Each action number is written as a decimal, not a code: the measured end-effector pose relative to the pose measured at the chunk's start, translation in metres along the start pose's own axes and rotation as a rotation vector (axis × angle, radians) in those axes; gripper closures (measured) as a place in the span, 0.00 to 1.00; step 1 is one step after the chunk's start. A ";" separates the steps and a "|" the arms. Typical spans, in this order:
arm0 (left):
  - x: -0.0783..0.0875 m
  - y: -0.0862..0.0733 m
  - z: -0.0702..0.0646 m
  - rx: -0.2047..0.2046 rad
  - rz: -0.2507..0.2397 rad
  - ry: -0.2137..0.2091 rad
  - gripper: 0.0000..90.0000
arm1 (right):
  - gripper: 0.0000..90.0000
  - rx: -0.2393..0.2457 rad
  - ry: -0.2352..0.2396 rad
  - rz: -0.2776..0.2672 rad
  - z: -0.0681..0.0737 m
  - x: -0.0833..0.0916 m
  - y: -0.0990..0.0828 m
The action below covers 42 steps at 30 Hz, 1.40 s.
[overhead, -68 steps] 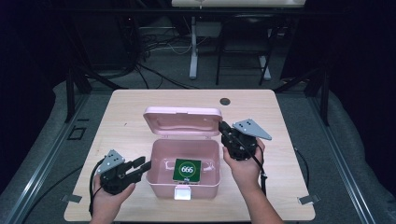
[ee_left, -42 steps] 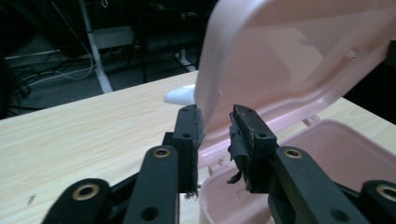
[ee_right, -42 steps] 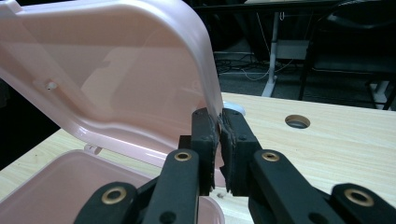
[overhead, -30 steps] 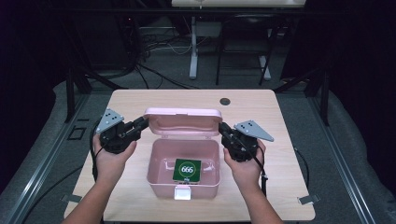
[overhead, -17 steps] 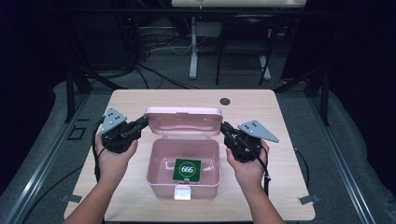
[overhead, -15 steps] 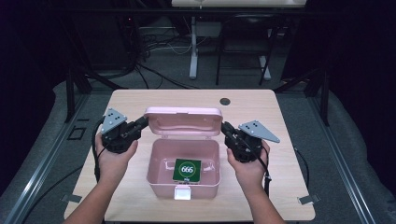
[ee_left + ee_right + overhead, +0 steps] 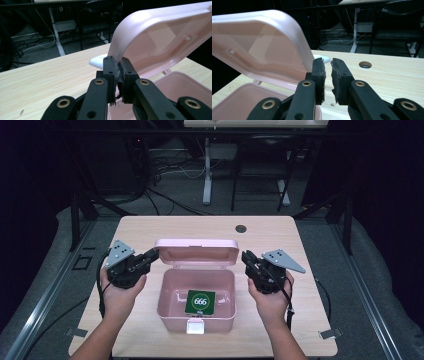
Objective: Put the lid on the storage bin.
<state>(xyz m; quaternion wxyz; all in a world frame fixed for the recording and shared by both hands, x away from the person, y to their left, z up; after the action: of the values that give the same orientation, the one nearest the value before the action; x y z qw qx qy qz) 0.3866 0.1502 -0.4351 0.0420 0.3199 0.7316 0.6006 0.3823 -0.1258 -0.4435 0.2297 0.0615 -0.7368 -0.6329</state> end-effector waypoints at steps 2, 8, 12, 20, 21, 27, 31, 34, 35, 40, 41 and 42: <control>0.001 -0.001 0.000 0.001 0.001 -0.004 0.94 | 0.89 -0.001 0.001 -0.001 0.000 0.000 0.000; 0.006 -0.005 -0.002 0.008 0.005 -0.020 0.93 | 0.87 0.000 0.015 -0.001 0.003 0.000 0.000; 0.008 -0.007 -0.003 0.011 0.009 -0.031 0.91 | 0.84 -0.002 0.031 -0.001 0.004 0.000 0.001; 0.013 -0.012 -0.006 0.014 0.024 -0.047 0.88 | 0.75 -0.018 0.057 0.012 0.002 -0.002 0.000; 0.015 -0.012 -0.007 0.016 0.027 -0.054 0.87 | 0.75 -0.021 0.060 0.010 0.001 -0.002 0.000; 0.019 -0.017 -0.008 0.009 0.036 -0.064 0.86 | 0.71 -0.029 0.053 0.008 -0.006 -0.002 0.000; 0.020 -0.018 -0.009 0.007 0.043 -0.070 0.84 | 0.67 -0.017 0.050 0.020 -0.007 -0.004 -0.001; 0.022 -0.017 -0.011 0.005 0.045 -0.078 0.81 | 0.64 -0.025 0.063 0.008 -0.008 -0.004 0.001; 0.022 -0.018 -0.012 0.005 0.046 -0.080 0.80 | 0.63 -0.027 0.064 0.006 -0.008 -0.003 0.001; 0.024 -0.020 -0.014 0.009 0.052 -0.088 0.76 | 0.59 -0.043 0.056 0.008 -0.014 -0.002 0.002; 0.025 -0.021 -0.015 0.006 0.054 -0.088 0.75 | 0.59 -0.045 0.055 0.009 -0.014 -0.002 0.002; 0.025 -0.021 -0.015 0.003 0.057 -0.089 0.74 | 0.59 -0.042 0.053 0.013 -0.015 -0.002 0.002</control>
<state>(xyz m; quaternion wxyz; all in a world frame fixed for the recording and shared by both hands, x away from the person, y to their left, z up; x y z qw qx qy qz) 0.3509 0.1489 -0.4421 0.0567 0.3671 0.7204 0.5857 0.3902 -0.1379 -0.4411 0.2544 0.0689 -0.7175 -0.6448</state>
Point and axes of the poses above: each handheld gripper's, and its own axes: x roughly backward along the jaws, y roughly out of its top, z roughly to its left, the point moved 9 cm from there along -x, roughly forward along the jaws, and after that the axes turned 15 degrees about x, right-handed, at the moved point
